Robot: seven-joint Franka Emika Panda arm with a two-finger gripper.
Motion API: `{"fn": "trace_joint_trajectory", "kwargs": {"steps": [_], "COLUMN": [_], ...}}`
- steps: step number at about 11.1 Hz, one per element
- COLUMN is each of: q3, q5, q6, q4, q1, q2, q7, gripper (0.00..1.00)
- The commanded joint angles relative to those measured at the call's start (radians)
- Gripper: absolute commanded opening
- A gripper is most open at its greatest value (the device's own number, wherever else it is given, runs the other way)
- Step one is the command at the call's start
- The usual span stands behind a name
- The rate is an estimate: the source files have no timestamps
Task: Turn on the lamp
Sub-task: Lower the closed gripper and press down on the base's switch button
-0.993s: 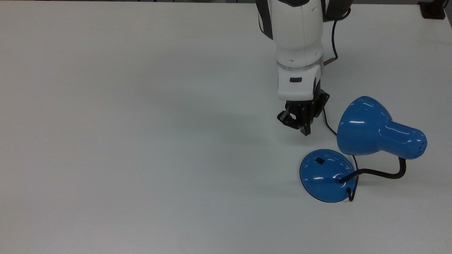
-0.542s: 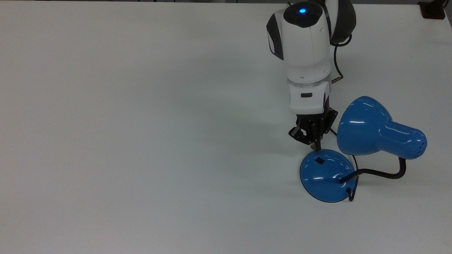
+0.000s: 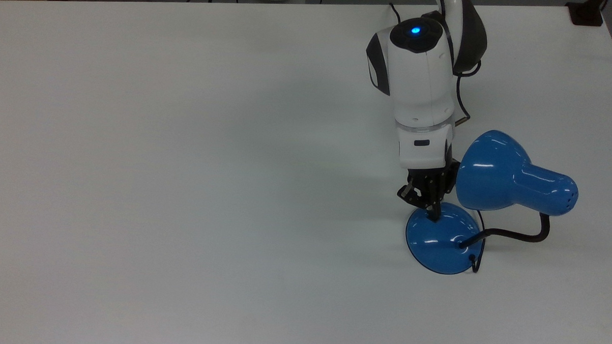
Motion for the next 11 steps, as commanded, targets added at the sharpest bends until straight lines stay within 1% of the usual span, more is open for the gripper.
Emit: {"fn": "trace_joint_trajectory", "kwargs": {"steps": [1, 2, 5, 7, 10, 11], "q3": [-0.007, -0.007, -0.007, -0.007, -0.007, -0.007], "q5": [0.011, 0.011, 0.011, 0.011, 0.016, 0.022], "q6": [0.018, 0.018, 0.018, 0.070, 0.073, 0.073], "q4": [0.065, 0.078, 0.086, 0.086, 0.082, 0.078], "q1": [0.024, 0.024, 0.030, 0.030, 0.036, 0.040], "q2": [0.054, 0.070, 0.073, 0.093, 0.090, 0.073], "q7": [0.003, 0.003, 0.003, 0.001, 0.004, 0.004], "gripper": [0.02, 0.02, 0.02, 0.02, 0.02, 0.02]}}
